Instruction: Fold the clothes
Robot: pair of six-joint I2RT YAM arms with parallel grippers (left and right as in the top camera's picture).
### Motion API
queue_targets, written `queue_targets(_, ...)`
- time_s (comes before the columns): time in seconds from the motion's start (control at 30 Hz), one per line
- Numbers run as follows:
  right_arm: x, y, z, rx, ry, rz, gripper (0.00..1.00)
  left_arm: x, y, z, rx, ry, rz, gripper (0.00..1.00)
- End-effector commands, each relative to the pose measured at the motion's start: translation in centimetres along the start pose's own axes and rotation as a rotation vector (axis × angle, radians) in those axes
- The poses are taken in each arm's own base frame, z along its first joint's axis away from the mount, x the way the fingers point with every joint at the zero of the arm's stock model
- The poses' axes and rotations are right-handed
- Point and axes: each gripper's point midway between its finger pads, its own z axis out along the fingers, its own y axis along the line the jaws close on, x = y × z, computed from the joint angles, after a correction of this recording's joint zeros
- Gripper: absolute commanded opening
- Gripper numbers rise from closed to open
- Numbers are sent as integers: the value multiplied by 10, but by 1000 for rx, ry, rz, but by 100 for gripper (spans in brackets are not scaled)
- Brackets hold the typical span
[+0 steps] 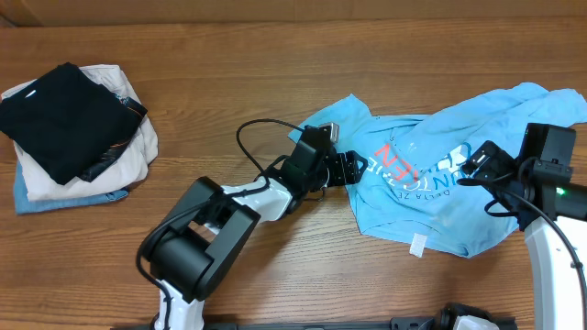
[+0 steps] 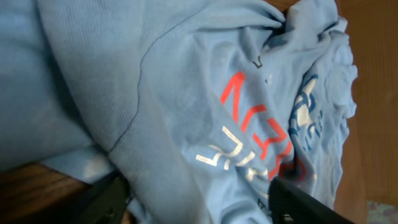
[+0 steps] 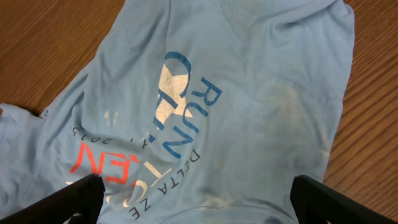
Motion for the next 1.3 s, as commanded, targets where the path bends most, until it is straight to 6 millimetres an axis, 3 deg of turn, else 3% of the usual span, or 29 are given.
queue_targets(0.0, -7, 3, -7, -14, -28, 4, 100, 12, 12, 14, -28, 32, -40, 54)
queue_targets(0.07, -7, 3, -7, -15, -28, 4, 100, 10, 14, 14, -35, 23, -35, 19)
queue_targets(0.1, -7, 3, -7, -14, -28, 4, 100, 7, 13, 13, -35, 14, -26, 7)
queue_targets(0.13, -7, 3, -7, -15, -27, 4, 100, 4, 12, 13, -32, 9, -16, 4)
queue_targets(0.27, -7, 3, -7, -14, -27, 4, 100, -15, 10, 5, -24, -21, 21, 4)
queue_targets(0.37, -5, 2, -6, -11, -21, 3, 100, -47, 12, -18, -38, -76, 31, 4)
queue_targets(0.47, -4, 1, -6, -7, -15, 3, 100, -97, 19, -63, -89, -166, 97, 4)
queue_targets(0.67, -5, 2, -6, -11, -21, 3, 100, -220, 41, -178, -244, -431, 153, 4)
queue_targets(0.7, -5, 2, -6, -10, -21, 3, 100, -237, 45, -196, -257, -458, 134, 15)
queue_targets(0.73, -6, 2, -6, -11, -22, 4, 100, -255, 51, -218, -268, -474, 103, 72)
queue_targets(0.77, -6, 2, -6, -11, -22, 4, 100, -260, 55, -227, -277, -470, 85, 100)
queue_targets(0.87, -5, 2, -6, -10, -20, 3, 100, -249, 73, -238, -329, -397, 18, 100)
queue_targets(1.0, -5, 2, -6, -11, -21, 3, 100, -192, 80, -222, -329, -172, -89, 100)
queue_targets(1.27, -5, 2, -6, -11, -21, 3, 100, -68, 34, -171, -331, 228, -180, 100)
